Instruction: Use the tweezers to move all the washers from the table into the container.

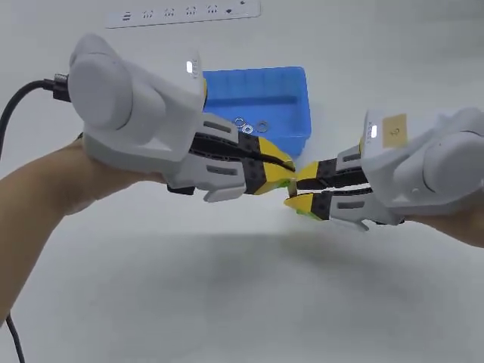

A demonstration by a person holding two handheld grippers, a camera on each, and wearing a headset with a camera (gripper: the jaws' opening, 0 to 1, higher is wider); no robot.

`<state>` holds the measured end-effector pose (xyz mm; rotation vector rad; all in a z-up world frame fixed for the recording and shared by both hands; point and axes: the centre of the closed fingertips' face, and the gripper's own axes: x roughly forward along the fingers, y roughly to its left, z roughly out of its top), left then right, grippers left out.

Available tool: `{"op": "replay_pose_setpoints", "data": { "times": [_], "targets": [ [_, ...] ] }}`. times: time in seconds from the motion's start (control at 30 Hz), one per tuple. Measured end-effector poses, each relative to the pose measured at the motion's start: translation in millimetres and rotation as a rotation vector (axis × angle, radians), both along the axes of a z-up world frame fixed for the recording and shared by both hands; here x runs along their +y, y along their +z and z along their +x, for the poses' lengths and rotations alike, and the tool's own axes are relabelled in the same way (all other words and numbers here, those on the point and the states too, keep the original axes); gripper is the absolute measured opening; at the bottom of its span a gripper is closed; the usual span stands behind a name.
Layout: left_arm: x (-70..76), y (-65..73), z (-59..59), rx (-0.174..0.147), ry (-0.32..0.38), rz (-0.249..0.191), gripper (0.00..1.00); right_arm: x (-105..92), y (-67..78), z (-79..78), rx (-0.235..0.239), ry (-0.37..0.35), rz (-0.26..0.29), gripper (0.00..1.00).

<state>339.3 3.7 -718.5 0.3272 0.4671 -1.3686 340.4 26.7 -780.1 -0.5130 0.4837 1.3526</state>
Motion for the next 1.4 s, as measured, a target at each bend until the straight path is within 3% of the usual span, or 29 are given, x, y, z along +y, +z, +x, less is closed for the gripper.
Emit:
{"op": "replay_pose_setpoints", "data": {
  "times": [0.27, 0.33, 0.37, 0.87, 1.17, 1.4],
  "targets": [
    [-0.4, 0.2, -0.5, 0.002, -0.009, 0.001, 0.06, -0.5, 0.2, 0.0, 0.026, 0.028, 0.015, 0.10],
    [-0.2, 0.2, -0.9, 0.005, -0.011, 0.000, 0.06, 0.1, 0.1, -0.2, 0.060, 0.021, 0.048, 0.11],
    [0.1, 0.2, -0.7, 0.006, -0.009, 0.000, 0.06, 0.5, 0.2, 0.2, 0.100, 0.003, 0.074, 0.11],
    [6.1, 1.3, -1.8, 0.004, -0.016, 0.024, 0.06, 6.3, 2.2, -3.4, 0.046, 0.076, 0.040, 0.10],
    [17.8, 22.4, -1.2, -0.027, 0.000, 0.020, 0.06, 16.8, 22.7, 0.4, 0.009, 0.084, 0.055, 0.10],
    [24.7, 39.2, 2.2, -0.071, -0.013, 0.034, 0.06, 23.5, 39.0, 5.3, -0.018, 0.067, 0.078, 0.10]
  ]
}}
